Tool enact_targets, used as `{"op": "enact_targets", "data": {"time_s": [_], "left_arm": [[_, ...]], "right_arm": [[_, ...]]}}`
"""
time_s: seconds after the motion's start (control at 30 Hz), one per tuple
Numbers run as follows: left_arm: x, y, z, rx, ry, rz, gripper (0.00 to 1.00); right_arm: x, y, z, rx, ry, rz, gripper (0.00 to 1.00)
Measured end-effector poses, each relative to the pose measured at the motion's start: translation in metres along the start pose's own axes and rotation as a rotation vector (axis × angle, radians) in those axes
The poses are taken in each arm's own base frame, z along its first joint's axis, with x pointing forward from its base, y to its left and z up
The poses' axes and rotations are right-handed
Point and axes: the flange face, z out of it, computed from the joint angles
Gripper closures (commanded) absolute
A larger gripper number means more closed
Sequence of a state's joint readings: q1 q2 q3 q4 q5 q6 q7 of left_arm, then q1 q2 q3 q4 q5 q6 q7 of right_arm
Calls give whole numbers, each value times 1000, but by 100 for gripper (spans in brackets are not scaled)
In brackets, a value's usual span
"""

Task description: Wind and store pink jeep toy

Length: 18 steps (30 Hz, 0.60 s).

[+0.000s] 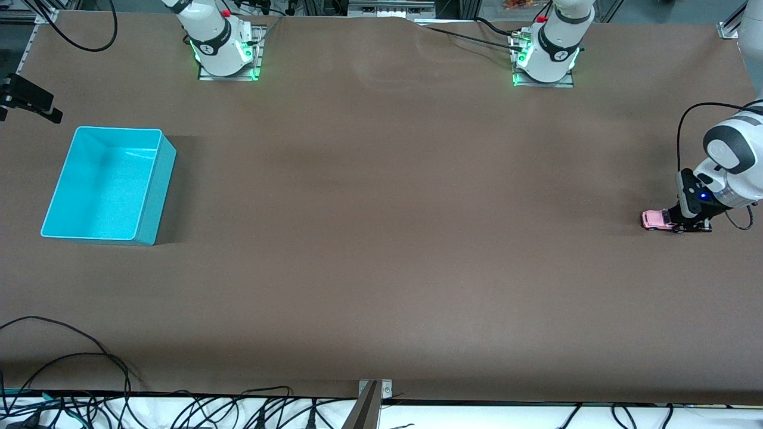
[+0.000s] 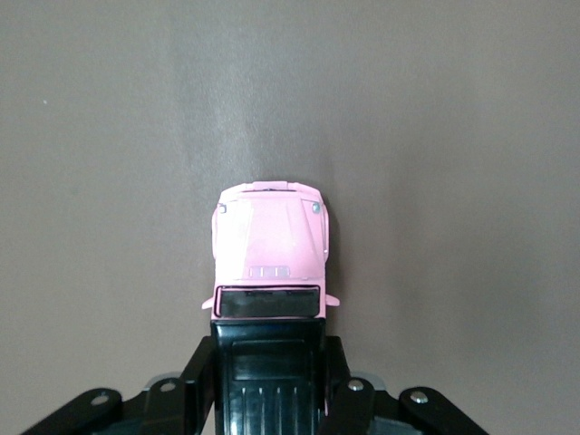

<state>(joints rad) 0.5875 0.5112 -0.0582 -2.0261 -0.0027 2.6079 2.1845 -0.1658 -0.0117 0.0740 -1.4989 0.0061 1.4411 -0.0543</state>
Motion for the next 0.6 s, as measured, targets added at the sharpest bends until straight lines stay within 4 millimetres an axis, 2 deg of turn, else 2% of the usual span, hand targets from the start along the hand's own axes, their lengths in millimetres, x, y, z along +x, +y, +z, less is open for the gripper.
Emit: {"op": "enact_targets", "data": {"time_s": [0.2, 0.6], "left_arm": [[-10, 2, 0, 5, -4, -10, 97], [-11, 2, 0, 5, -4, -10, 97]], "right_arm": [[0, 0, 0, 0, 0, 0, 0], [0, 0, 0, 0, 0, 0, 0]]}}
